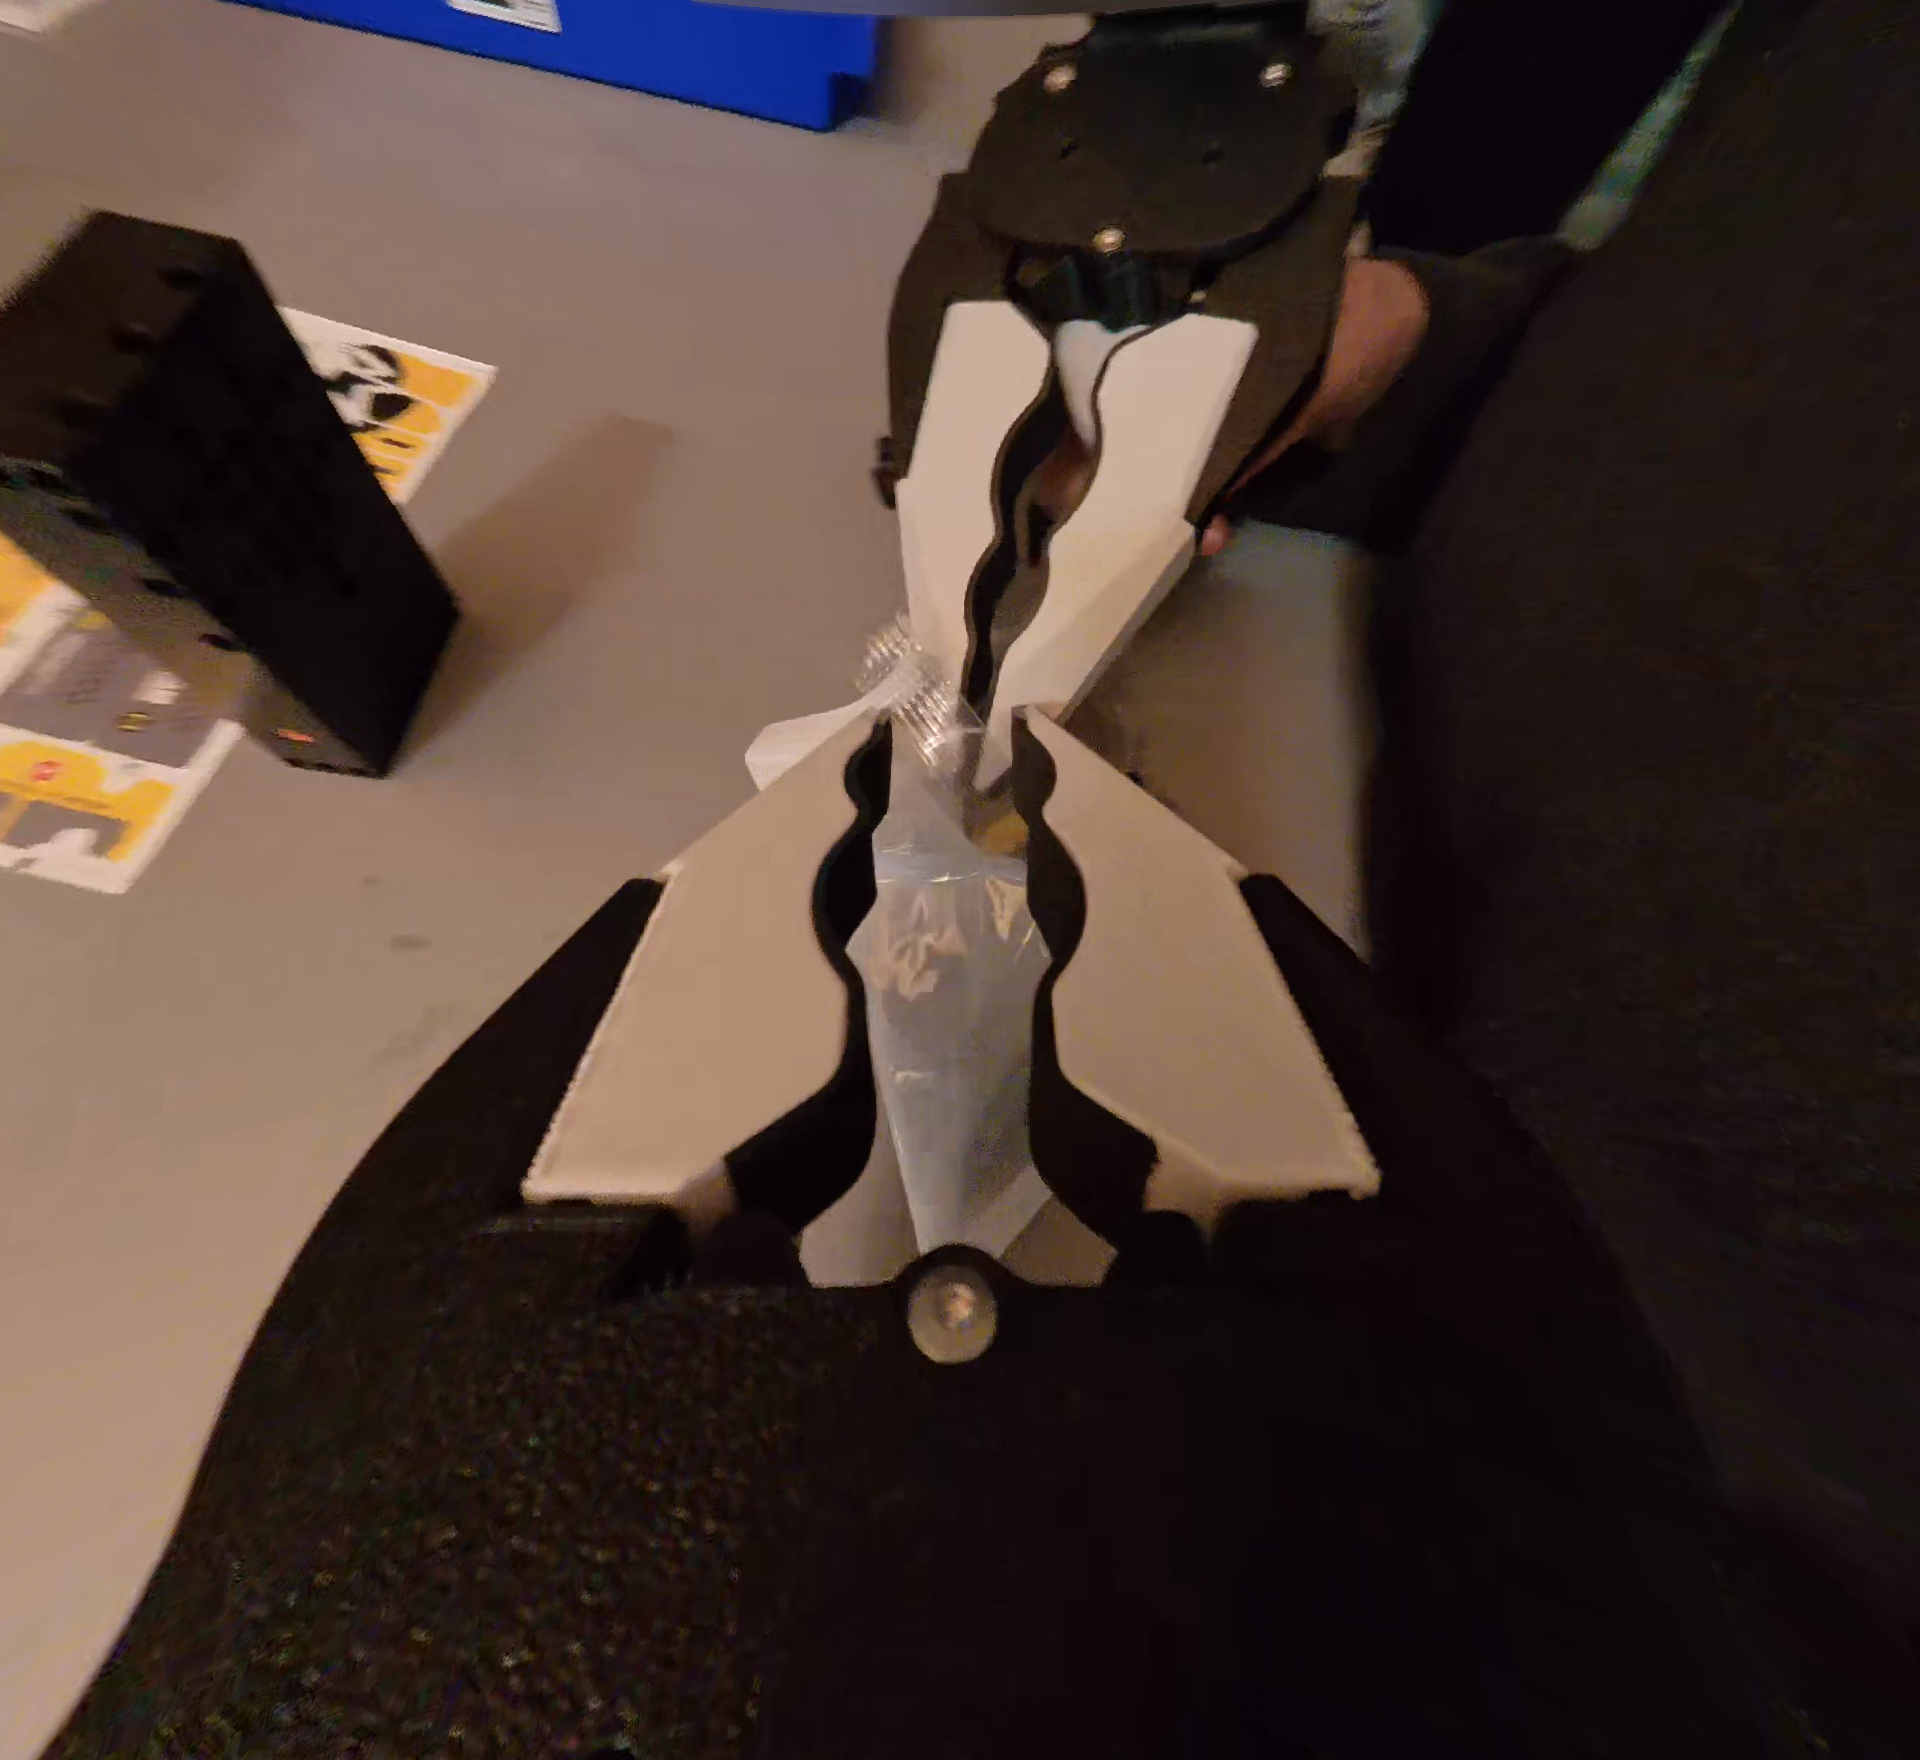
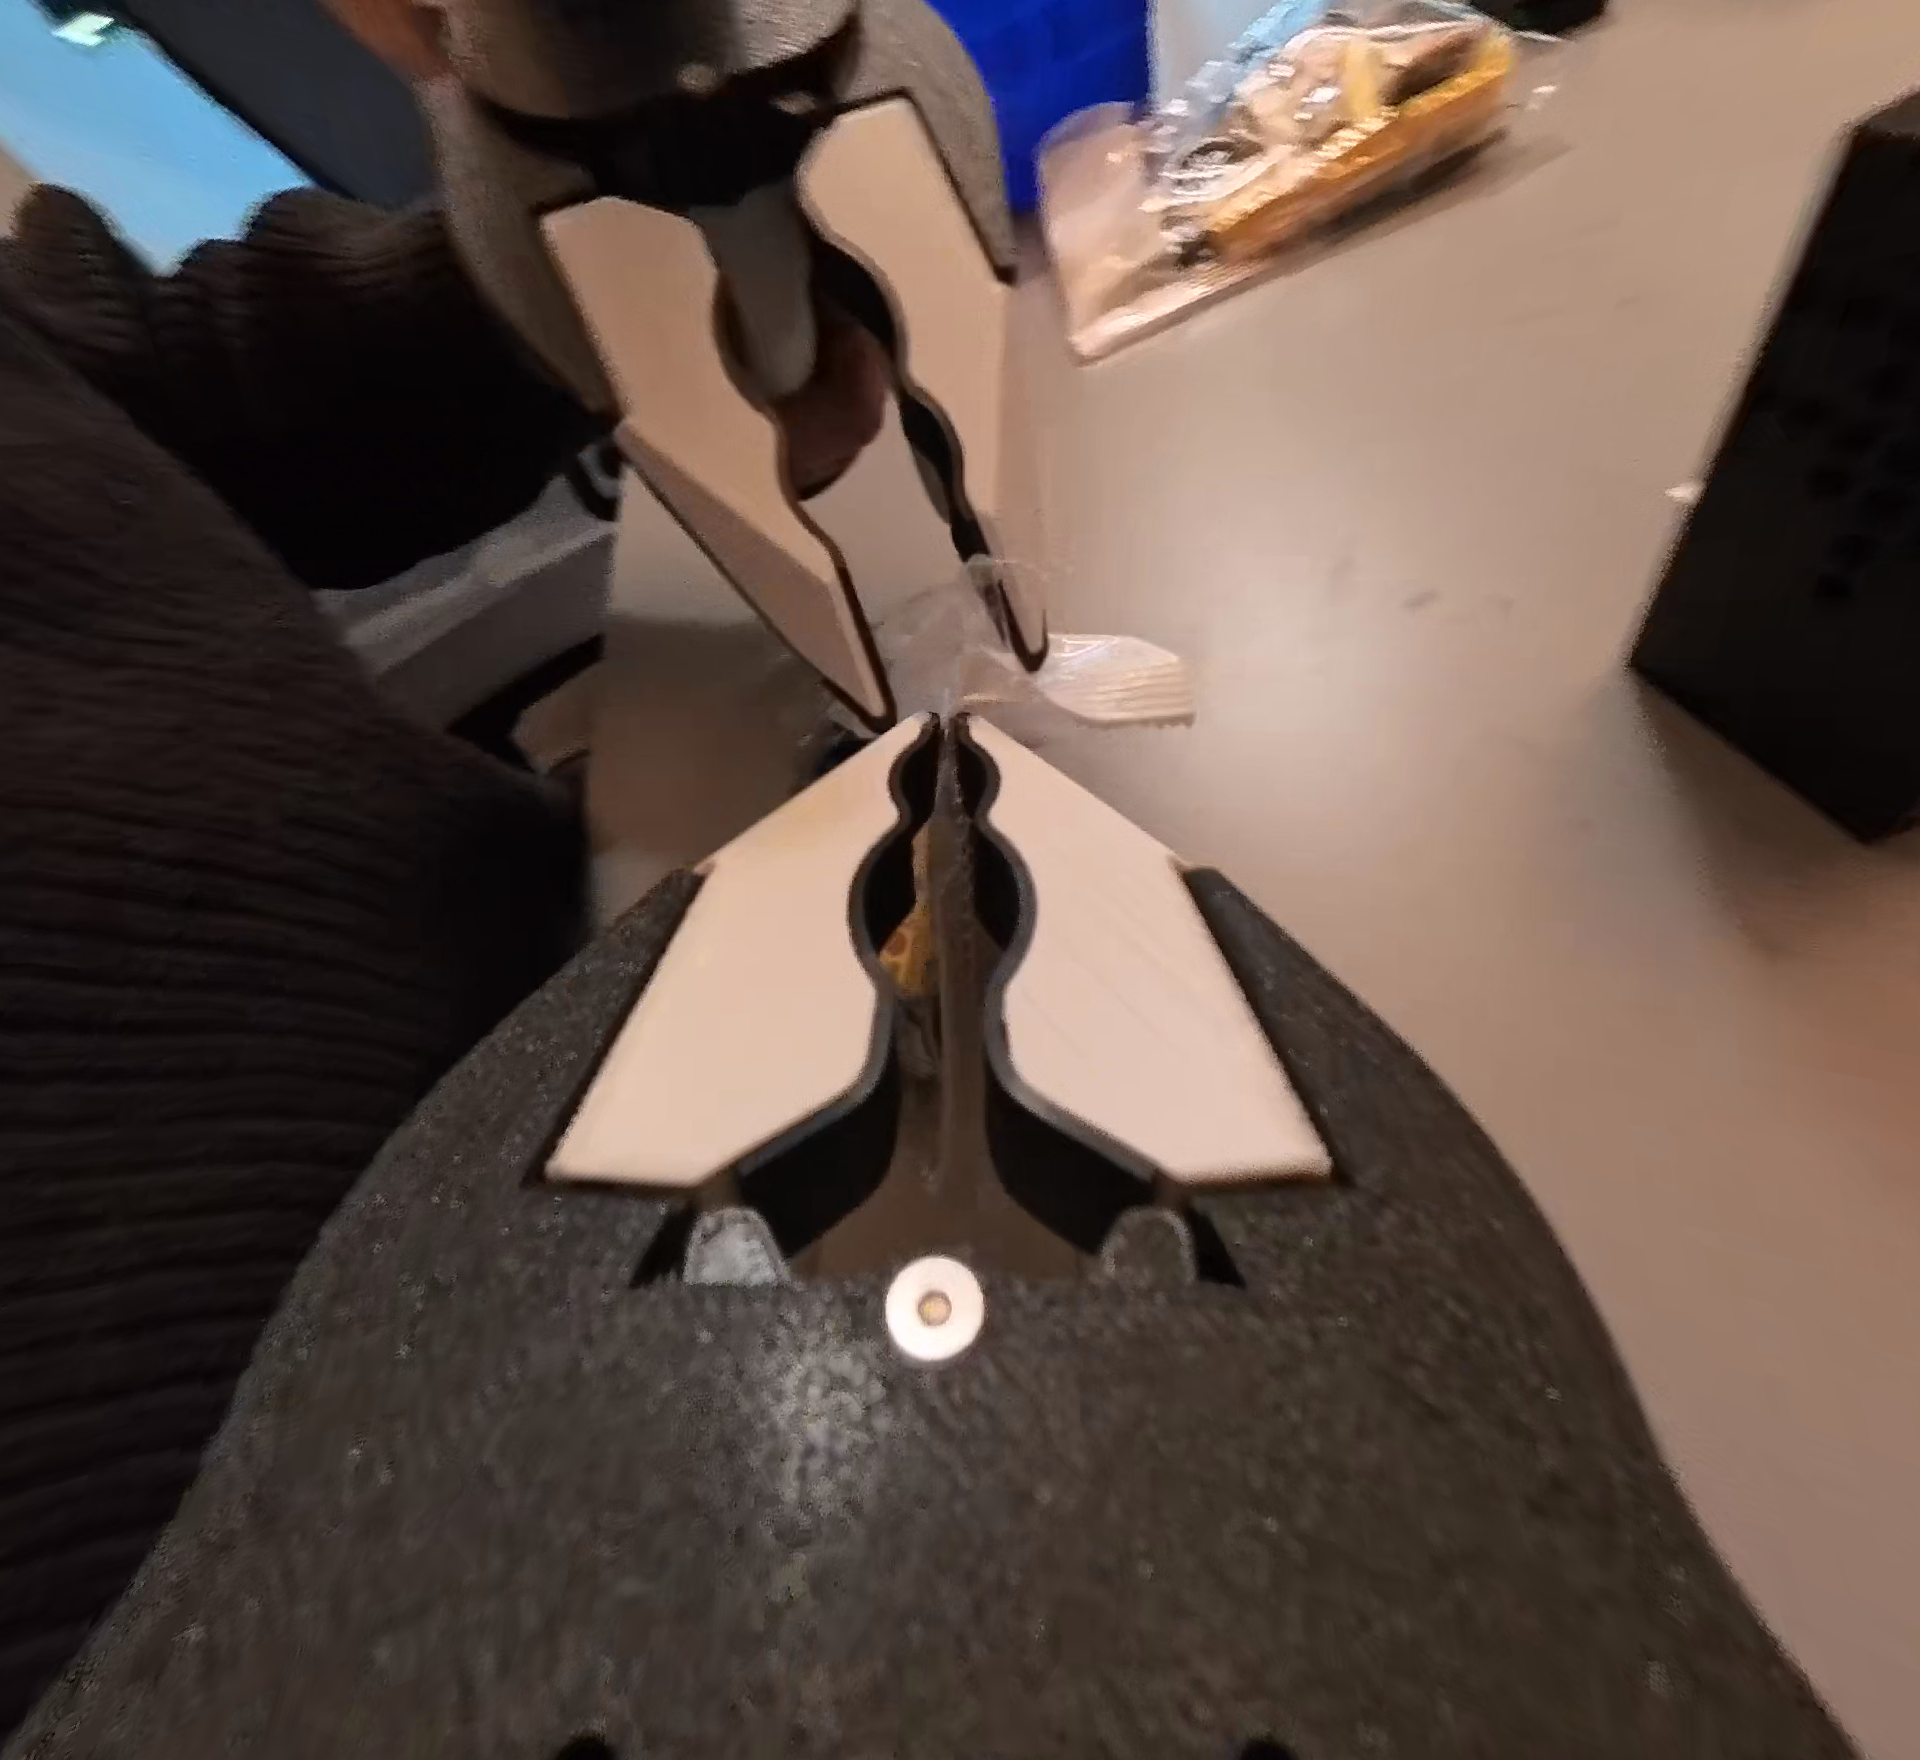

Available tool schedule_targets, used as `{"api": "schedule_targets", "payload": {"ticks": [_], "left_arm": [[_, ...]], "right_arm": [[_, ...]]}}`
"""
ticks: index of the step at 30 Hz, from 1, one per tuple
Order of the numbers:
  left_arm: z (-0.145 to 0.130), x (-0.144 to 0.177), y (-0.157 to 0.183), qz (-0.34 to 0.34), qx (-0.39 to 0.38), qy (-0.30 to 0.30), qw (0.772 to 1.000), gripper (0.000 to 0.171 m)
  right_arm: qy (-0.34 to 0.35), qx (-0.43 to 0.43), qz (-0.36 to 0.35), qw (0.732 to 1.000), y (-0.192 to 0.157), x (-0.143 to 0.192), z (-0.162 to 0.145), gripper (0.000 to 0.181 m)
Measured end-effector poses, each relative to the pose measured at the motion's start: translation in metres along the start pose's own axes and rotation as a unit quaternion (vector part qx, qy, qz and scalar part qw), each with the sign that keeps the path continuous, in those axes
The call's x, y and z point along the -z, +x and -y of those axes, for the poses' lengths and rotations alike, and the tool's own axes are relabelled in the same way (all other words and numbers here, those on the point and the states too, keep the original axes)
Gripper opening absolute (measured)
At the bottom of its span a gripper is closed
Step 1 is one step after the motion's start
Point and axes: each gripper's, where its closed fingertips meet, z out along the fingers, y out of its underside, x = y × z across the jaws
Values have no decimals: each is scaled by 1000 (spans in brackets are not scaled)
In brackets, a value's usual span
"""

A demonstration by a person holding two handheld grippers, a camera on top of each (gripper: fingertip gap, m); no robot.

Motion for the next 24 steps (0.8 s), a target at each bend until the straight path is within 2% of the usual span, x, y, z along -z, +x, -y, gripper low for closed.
{"api": "schedule_targets", "payload": {"ticks": [3, 9, 16, 19, 21, 24], "left_arm": [[-7, 4, 12, -40, 29, -3, 999, 20], [-17, 8, 11, -16, 19, -29, 999, 5], [-28, 8, 4, 35, -11, -60, 997, 5], [-27, 9, 4, 40, -6, -56, 998, 5], [-27, 9, 3, 46, -1, -54, 997, 7], [-27, 8, 1, 54, 8, -45, 998, 11]], "right_arm": [[3, 0, 48, 999, -14, -3, -3, 1], [2, -27, 87, 996, -17, -5, -4, 2], [48, -46, 85, 994, -15, 5, 14, 0], [19, -27, 34, 999, -3, 3, 7, 1], [-9, -14, 7, 1000, 2, -2, -1, 19], [-37, -14, 23, 999, -7, -10, -11, 25]]}}
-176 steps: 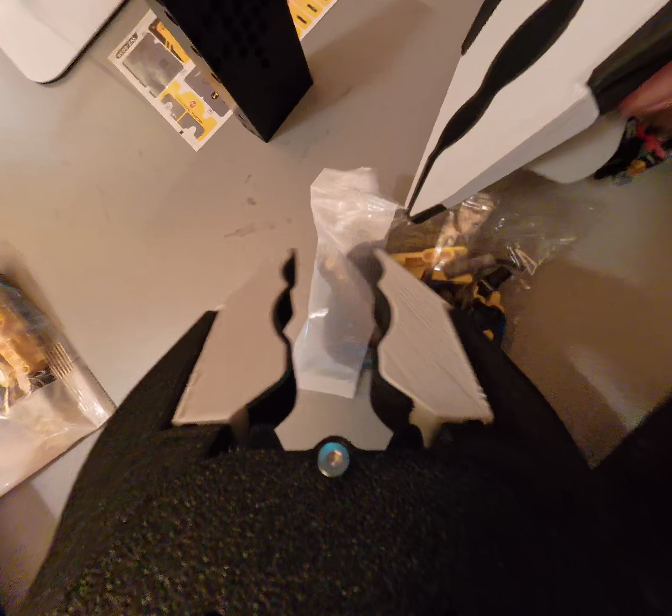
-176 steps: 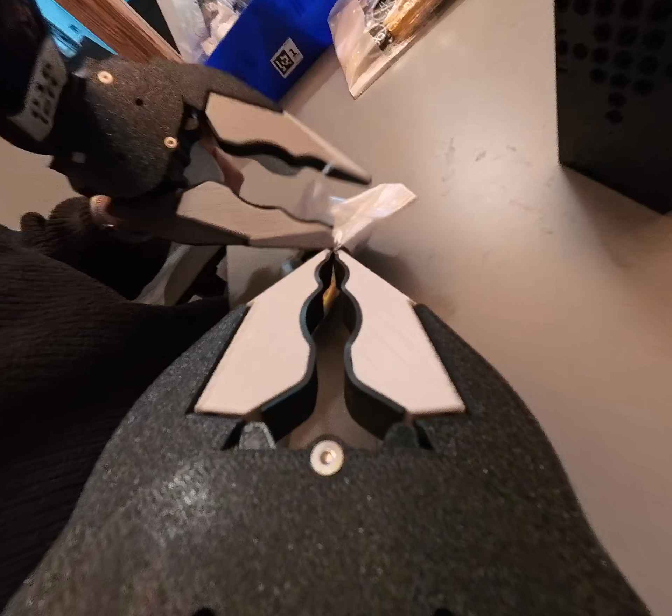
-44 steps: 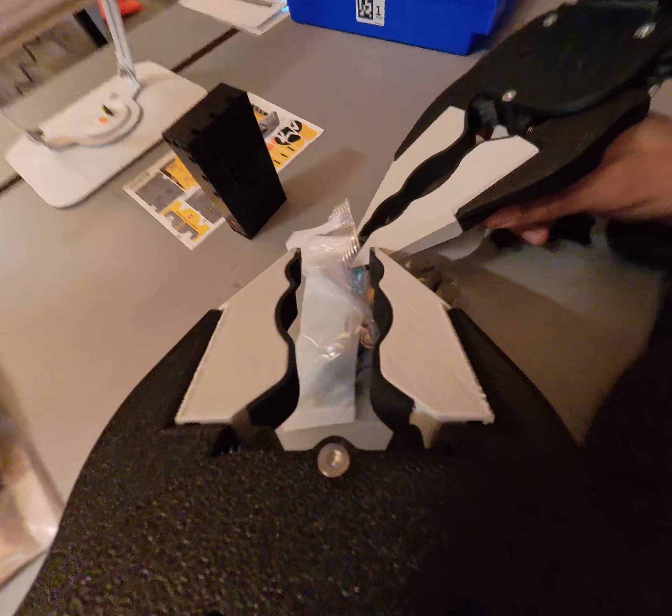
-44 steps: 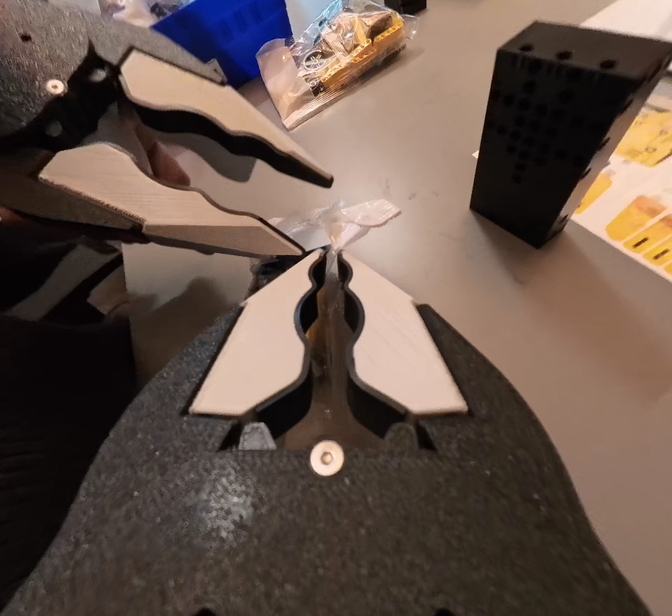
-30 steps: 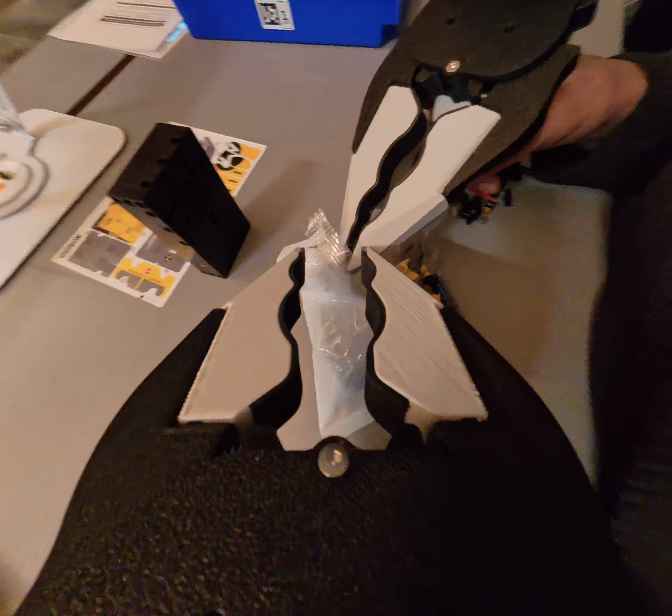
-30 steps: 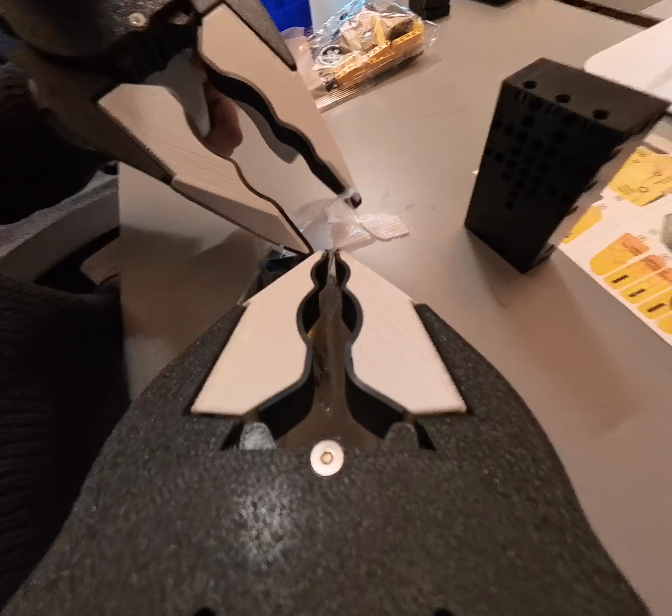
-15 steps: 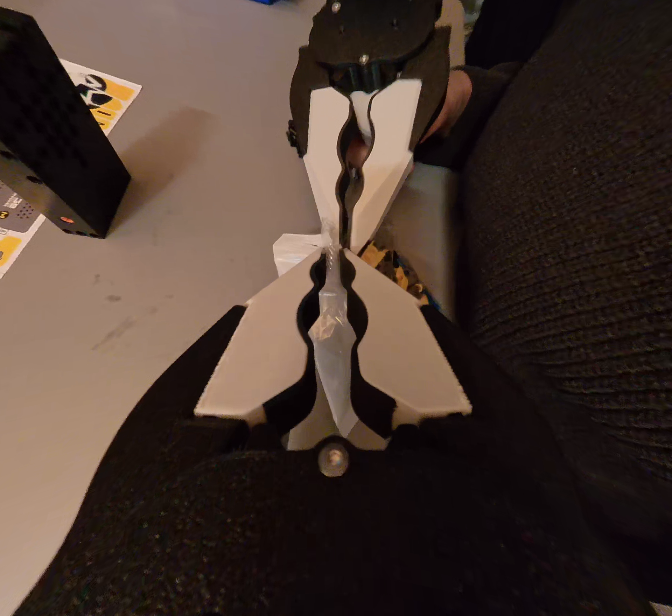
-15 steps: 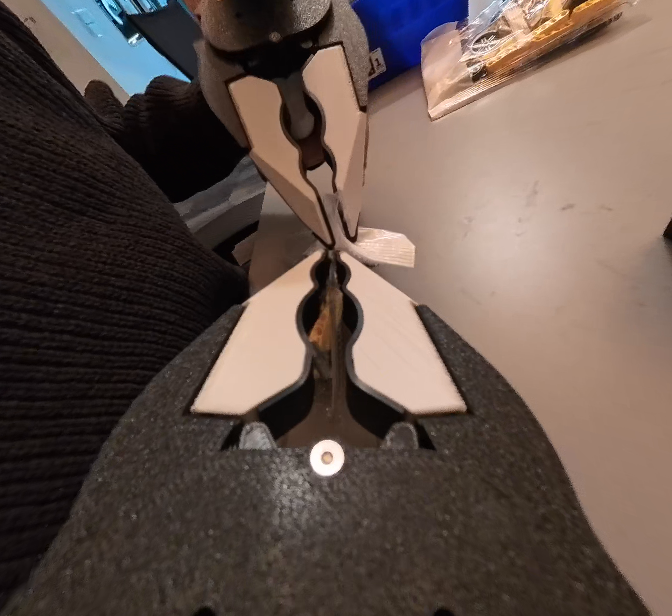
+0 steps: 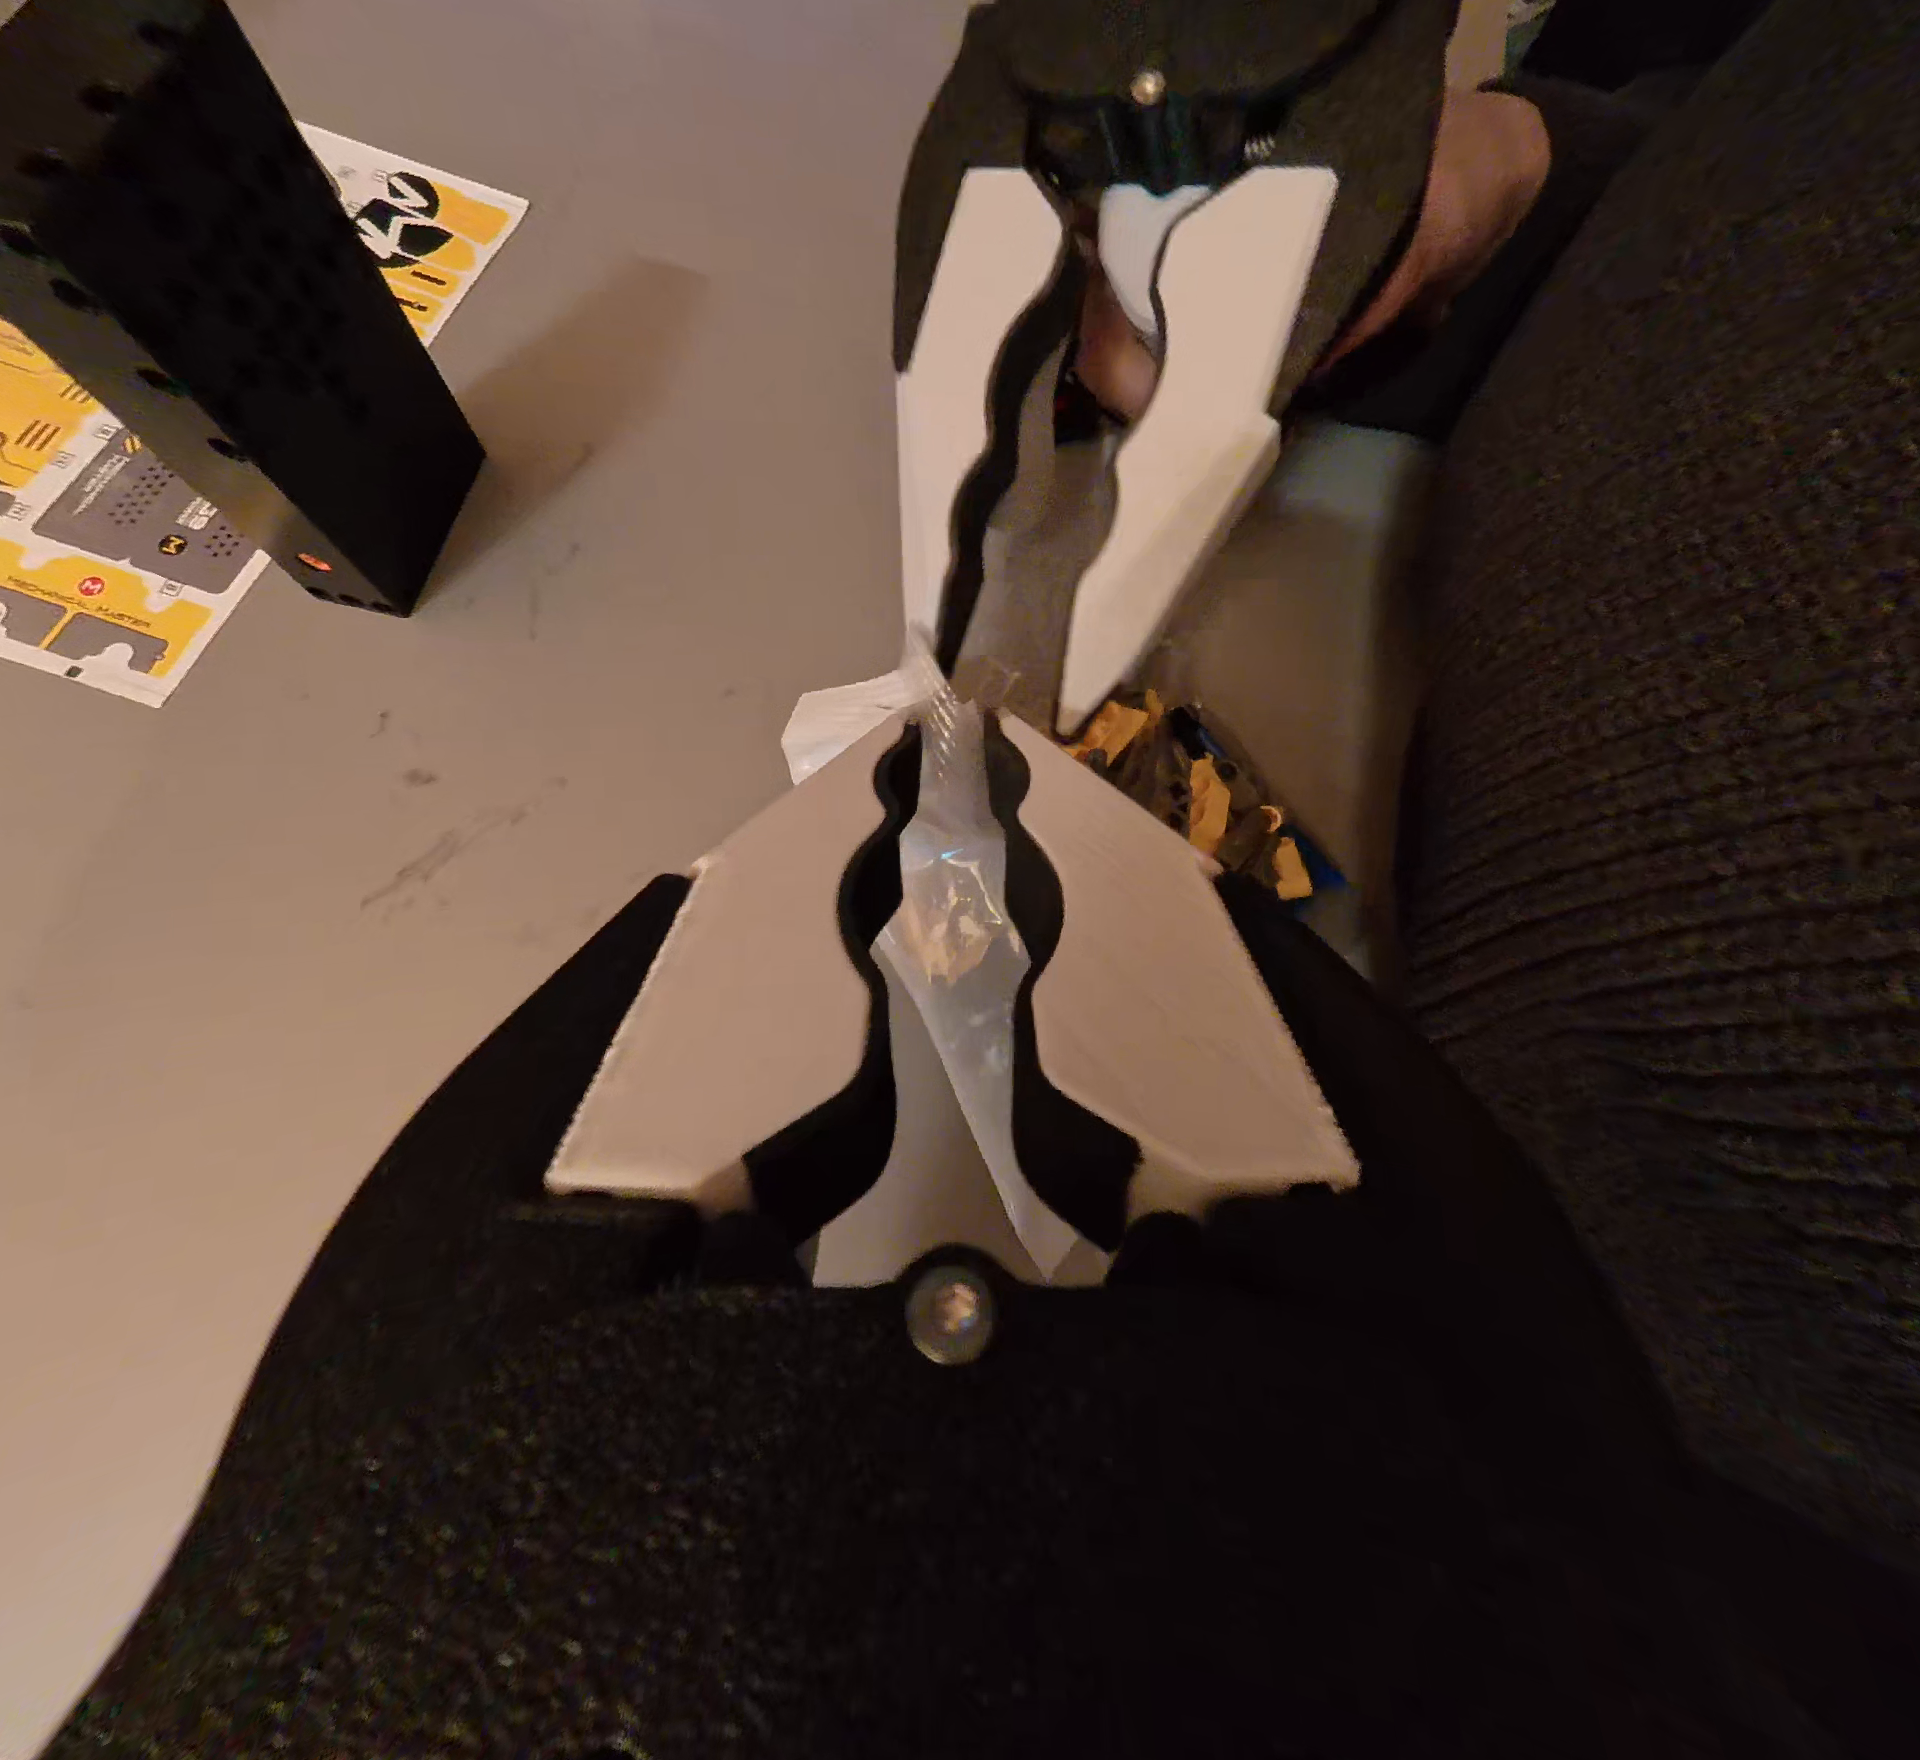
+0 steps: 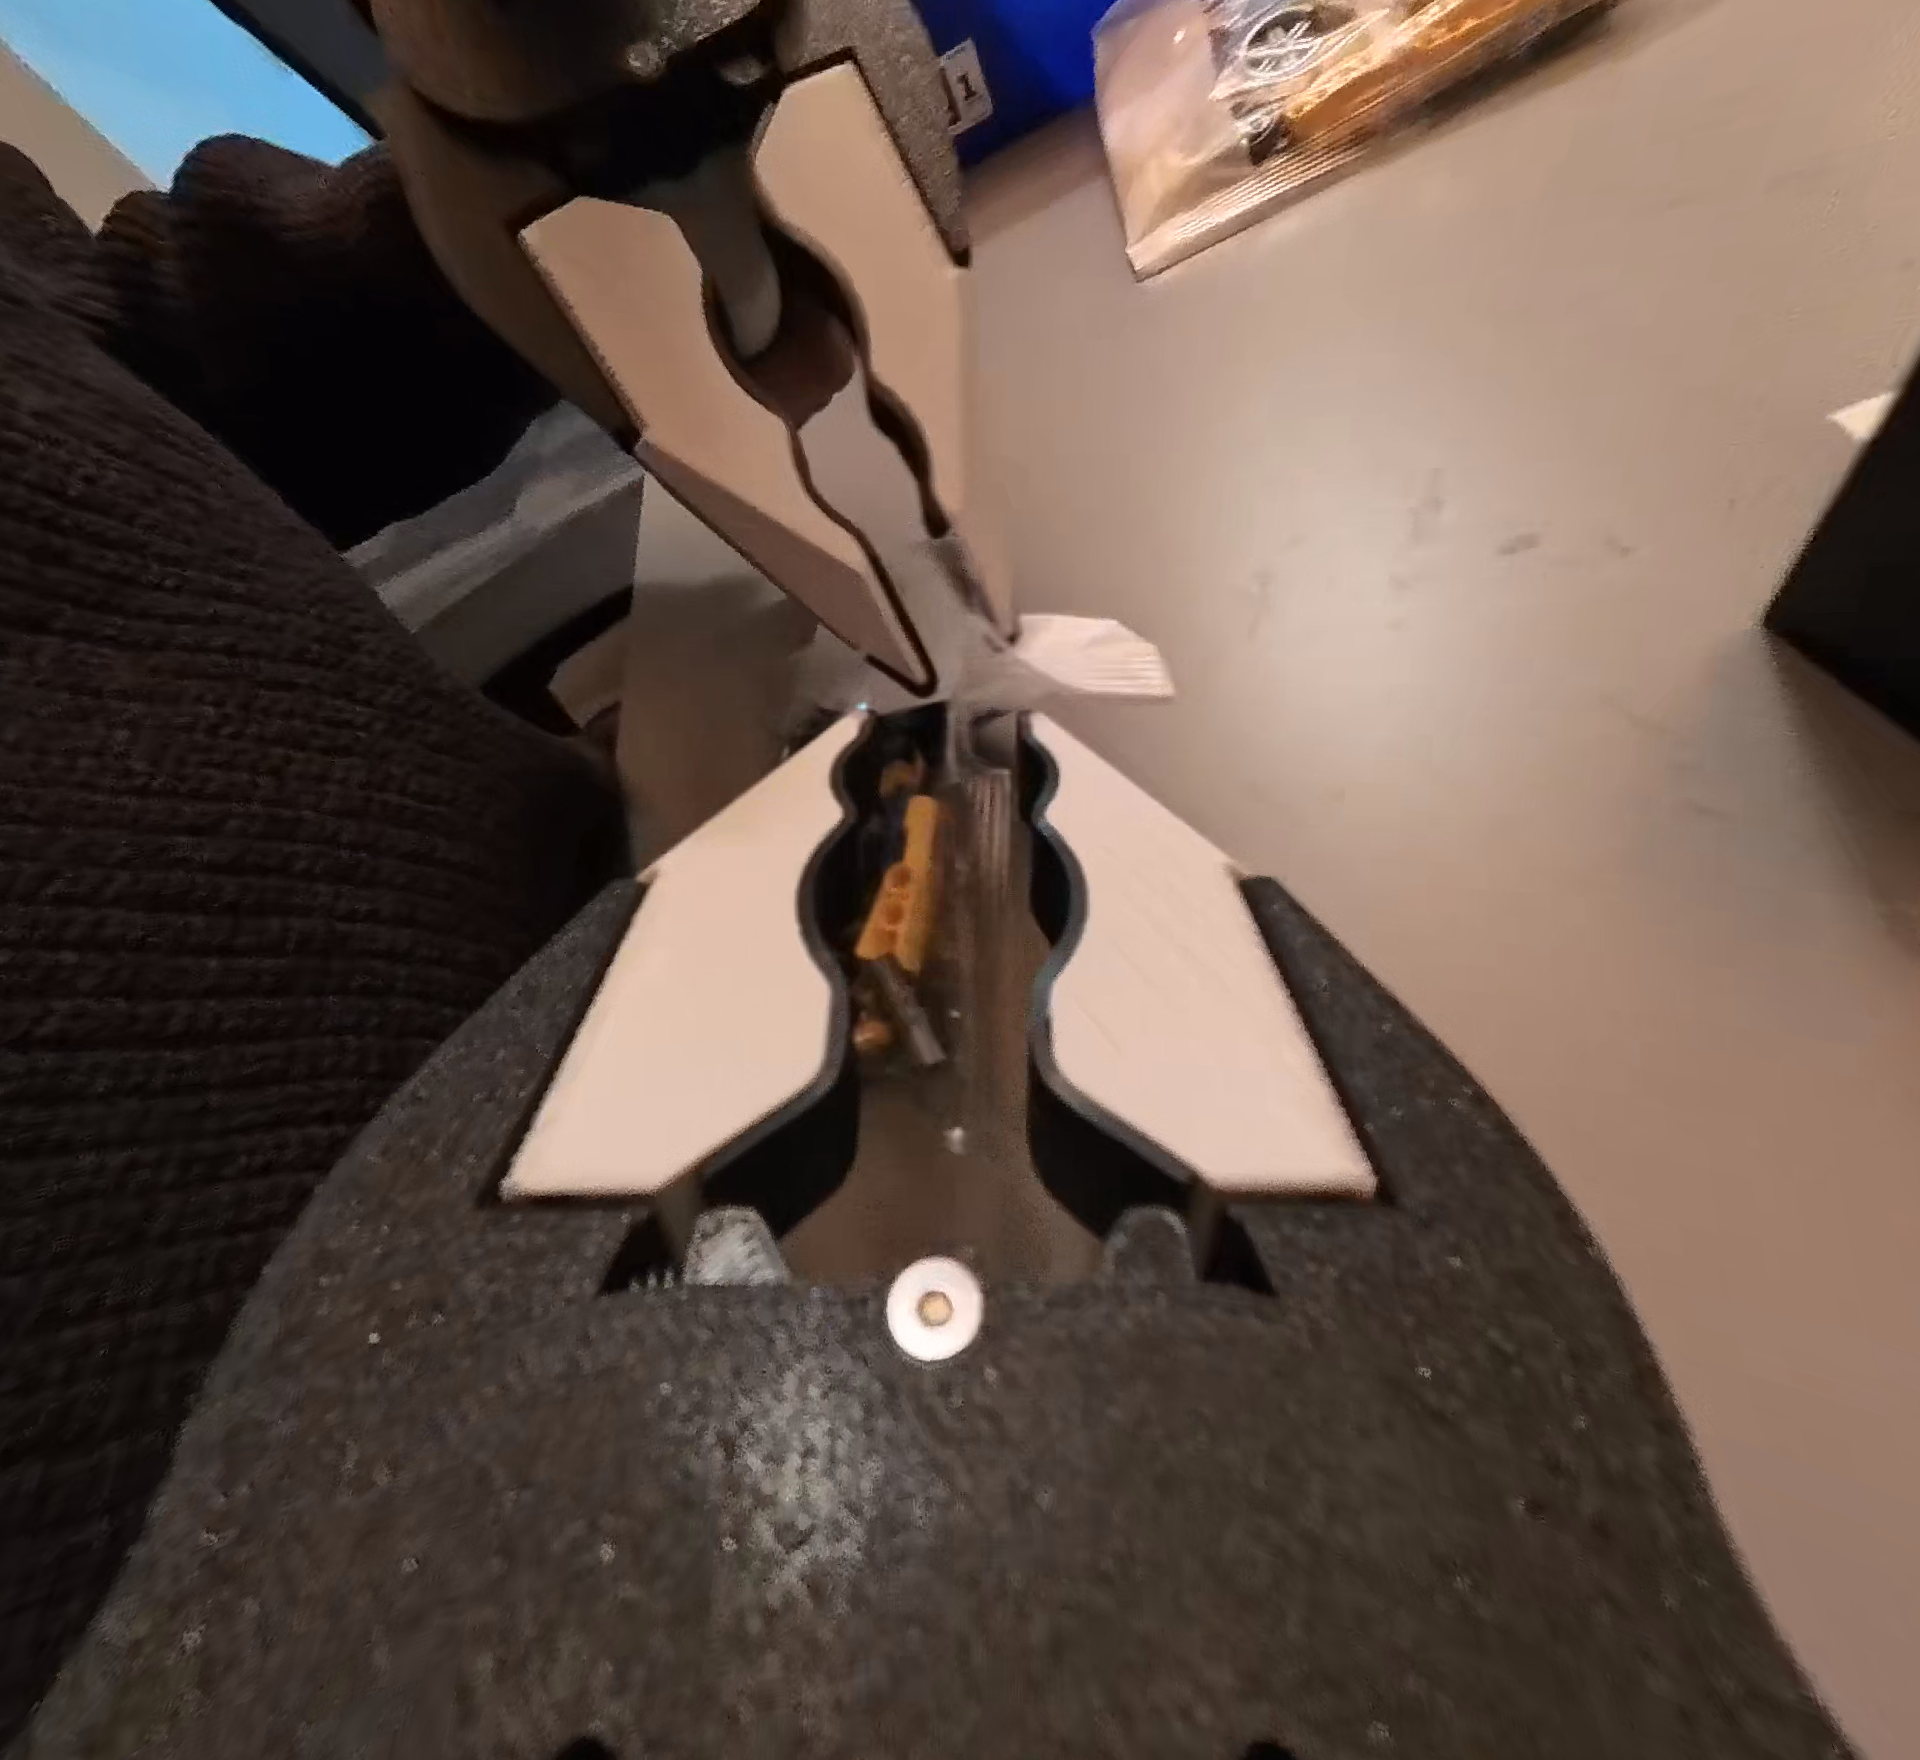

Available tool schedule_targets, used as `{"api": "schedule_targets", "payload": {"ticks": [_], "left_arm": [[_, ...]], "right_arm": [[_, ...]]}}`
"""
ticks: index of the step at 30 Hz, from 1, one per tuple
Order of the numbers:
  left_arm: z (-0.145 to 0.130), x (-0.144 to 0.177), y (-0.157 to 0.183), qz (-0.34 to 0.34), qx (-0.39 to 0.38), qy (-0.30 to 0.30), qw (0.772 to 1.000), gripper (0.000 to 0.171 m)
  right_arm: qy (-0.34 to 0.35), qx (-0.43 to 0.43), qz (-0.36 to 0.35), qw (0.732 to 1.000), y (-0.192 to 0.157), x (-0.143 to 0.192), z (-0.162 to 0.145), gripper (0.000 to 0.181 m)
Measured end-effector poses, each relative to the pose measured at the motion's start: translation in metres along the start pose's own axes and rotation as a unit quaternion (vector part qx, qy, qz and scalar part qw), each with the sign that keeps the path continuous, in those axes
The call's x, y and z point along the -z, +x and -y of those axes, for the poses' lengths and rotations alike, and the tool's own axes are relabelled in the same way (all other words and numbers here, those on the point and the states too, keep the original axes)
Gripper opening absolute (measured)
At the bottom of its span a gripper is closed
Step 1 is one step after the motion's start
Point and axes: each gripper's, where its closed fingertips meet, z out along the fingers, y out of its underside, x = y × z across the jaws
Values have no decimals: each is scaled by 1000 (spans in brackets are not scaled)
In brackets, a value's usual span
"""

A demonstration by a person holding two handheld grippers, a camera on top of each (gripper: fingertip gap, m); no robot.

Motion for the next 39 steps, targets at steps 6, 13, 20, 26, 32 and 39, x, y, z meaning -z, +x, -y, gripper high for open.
{"api": "schedule_targets", "payload": {"ticks": [6, 13, 20, 26, 32, 39], "left_arm": [[5, 5, -16, 68, 0, 15, 998, 30], [2, 21, -50, 173, 49, 26, 983, 28], [16, 24, -40, 231, -3, 21, 973, 28], [39, 6, 19, 125, -73, 44, 988, 27], [-8, -21, 20, 117, -98, -94, 984, 23], [-3, -12, 8, 136, -65, -77, 986, 16]], "right_arm": [[19, -38, -15, 999, 5, -4, 5, 0], [25, -48, -14, 998, 5, -3, 5, 0], [37, -80, -28, 996, 13, -3, 5, 0], [32, -84, -54, 995, 21, -4, 3, 0], [33, -77, -55, 995, 18, -3, 4, 0], [44, -88, -54, 994, 18, 2, 4, 0]]}}
